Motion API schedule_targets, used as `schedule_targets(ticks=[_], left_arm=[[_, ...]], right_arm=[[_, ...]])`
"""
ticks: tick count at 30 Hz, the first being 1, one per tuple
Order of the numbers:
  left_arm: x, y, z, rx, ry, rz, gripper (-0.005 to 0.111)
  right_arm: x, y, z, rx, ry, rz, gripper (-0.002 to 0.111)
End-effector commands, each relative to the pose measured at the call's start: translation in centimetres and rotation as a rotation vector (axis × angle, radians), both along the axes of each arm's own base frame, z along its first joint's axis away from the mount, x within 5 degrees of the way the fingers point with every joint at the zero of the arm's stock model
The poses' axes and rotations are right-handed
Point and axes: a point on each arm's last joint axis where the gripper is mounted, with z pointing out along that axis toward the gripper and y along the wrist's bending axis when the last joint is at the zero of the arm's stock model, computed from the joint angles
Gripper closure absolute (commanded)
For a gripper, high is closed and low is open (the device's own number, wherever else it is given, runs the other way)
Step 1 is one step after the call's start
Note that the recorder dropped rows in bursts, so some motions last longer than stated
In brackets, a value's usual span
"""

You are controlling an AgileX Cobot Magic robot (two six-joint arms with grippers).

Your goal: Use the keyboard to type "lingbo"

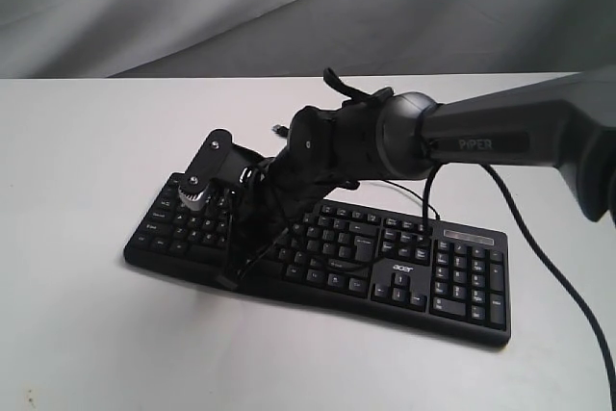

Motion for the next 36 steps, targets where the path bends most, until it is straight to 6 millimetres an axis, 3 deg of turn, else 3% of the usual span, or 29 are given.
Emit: schedule_targets(ticks=[1,16,25,29,36], left_arm=[[0.0,0.0,-0.1,-0.005,-0.008,0.0,0.106],[0.0,0.0,-0.1,-0.005,-0.008,0.0,0.106],[0.0,0.0,-0.1,-0.005,-0.008,0.0,0.106],[0.0,0.0,-0.1,-0.005,-0.008,0.0,0.106],[0.0,0.0,-0.1,-0.005,-0.008,0.0,0.106]], right_arm=[[0.0,0.0,0.0,-0.003,-0.01,0.001,0.108],[0.1,0.0,-0.6,-0.011,-0.001,-0.001,0.108],[0.4,-0.5,3.0,0.024,-0.069,0.003,0.108],[1.2,-2.5,3.5,-0.004,-0.032,-0.027,0.108],[1.6,-5.8,2.1,-0.046,-0.001,-0.078,0.108]])
